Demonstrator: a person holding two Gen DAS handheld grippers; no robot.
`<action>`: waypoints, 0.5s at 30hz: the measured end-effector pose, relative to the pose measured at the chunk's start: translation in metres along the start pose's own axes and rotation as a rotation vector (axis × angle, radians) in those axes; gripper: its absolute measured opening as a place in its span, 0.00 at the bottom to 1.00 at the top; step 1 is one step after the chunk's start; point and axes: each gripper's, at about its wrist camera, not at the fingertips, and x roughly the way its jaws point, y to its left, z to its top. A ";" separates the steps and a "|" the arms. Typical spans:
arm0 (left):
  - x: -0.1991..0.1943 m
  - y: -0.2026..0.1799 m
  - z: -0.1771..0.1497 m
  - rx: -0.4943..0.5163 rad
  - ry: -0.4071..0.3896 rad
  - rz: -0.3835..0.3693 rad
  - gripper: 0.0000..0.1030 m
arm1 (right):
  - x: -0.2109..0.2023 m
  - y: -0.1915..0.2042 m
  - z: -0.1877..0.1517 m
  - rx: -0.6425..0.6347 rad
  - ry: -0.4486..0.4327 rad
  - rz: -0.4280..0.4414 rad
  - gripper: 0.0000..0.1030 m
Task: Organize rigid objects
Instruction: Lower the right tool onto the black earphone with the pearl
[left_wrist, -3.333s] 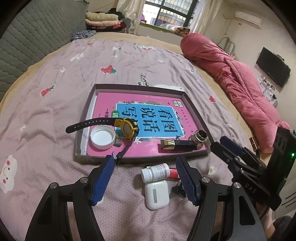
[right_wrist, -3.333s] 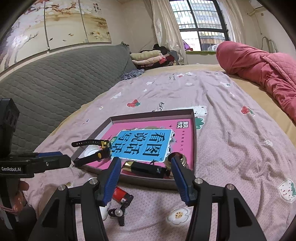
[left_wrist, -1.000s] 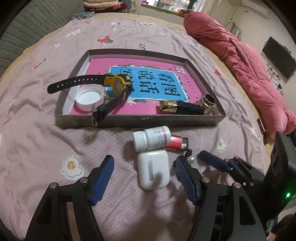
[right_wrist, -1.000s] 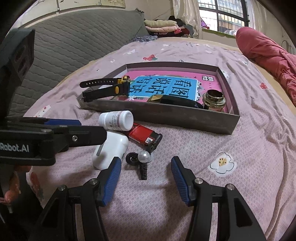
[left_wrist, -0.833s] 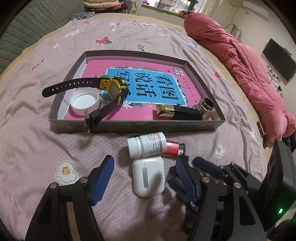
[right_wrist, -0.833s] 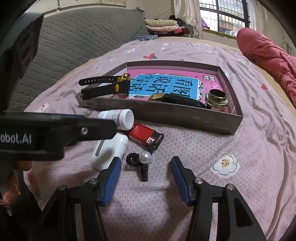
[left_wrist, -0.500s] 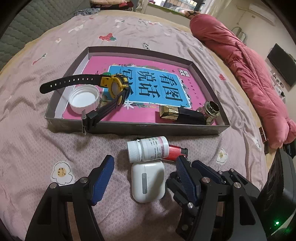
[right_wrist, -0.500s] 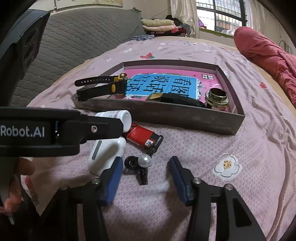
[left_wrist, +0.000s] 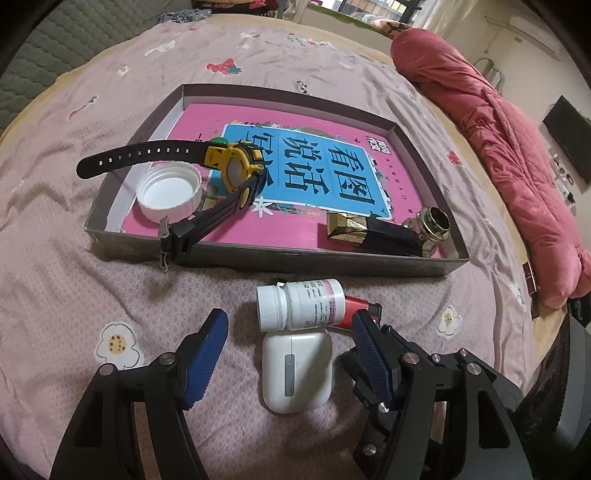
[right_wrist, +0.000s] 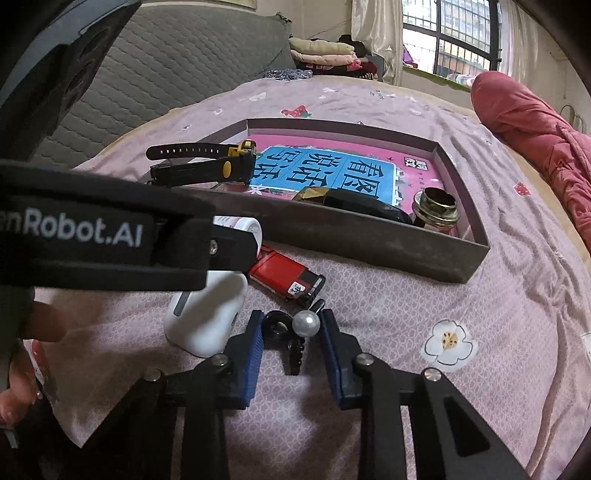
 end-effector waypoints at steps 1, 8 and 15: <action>0.000 0.000 0.000 -0.003 0.001 -0.001 0.69 | -0.001 0.000 0.000 -0.003 0.002 0.000 0.29; 0.005 0.002 0.002 -0.028 0.007 0.001 0.69 | -0.004 -0.005 0.000 0.005 0.006 0.003 0.29; 0.010 0.000 0.002 -0.047 0.009 -0.004 0.69 | -0.007 -0.020 0.001 0.052 0.005 0.011 0.29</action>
